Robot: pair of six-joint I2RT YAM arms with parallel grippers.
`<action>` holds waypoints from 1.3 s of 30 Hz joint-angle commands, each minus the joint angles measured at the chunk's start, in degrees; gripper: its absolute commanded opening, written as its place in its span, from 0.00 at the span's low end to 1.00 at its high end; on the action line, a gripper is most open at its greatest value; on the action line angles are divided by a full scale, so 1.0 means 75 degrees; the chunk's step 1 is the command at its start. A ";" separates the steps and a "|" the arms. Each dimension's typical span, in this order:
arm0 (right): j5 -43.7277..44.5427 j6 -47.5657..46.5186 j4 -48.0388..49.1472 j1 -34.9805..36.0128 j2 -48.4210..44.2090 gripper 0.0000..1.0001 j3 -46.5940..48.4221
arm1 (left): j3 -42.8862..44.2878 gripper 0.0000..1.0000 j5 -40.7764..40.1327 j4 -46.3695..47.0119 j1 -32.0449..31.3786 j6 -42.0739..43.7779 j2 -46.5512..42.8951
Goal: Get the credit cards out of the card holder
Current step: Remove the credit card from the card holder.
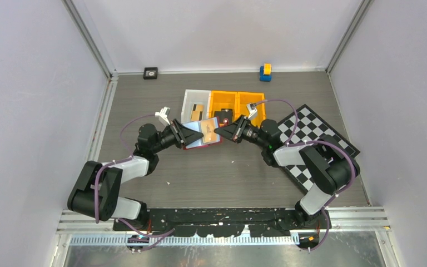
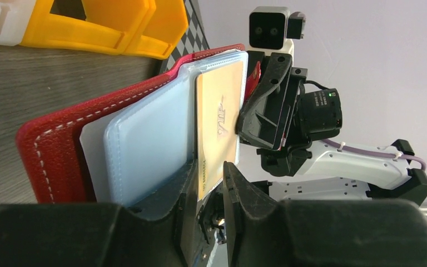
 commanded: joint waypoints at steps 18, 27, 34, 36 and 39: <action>-0.0370 0.0084 0.0438 0.0084 0.0193 0.01 0.0330 | 0.0066 0.24 0.0350 0.0516 0.0037 -0.0071 -0.0172; -0.0389 -0.0108 -0.0137 0.0139 0.0245 0.00 0.0506 | 0.0121 0.22 0.0543 0.0767 -0.0008 -0.0130 -0.0256; -0.0448 -0.0230 -0.0715 0.0219 0.0487 0.01 0.0775 | 0.0023 0.19 0.0755 0.2113 -0.0027 -0.0752 -0.0022; -0.0484 -0.0188 -0.0740 0.0225 0.0547 0.00 0.0820 | 0.0021 0.19 0.0755 0.2130 -0.0034 -0.0752 -0.0021; -0.0524 -0.0200 -0.0812 0.0231 0.0601 0.00 0.0876 | 0.0022 0.16 0.0762 0.2183 -0.0034 -0.0753 -0.0016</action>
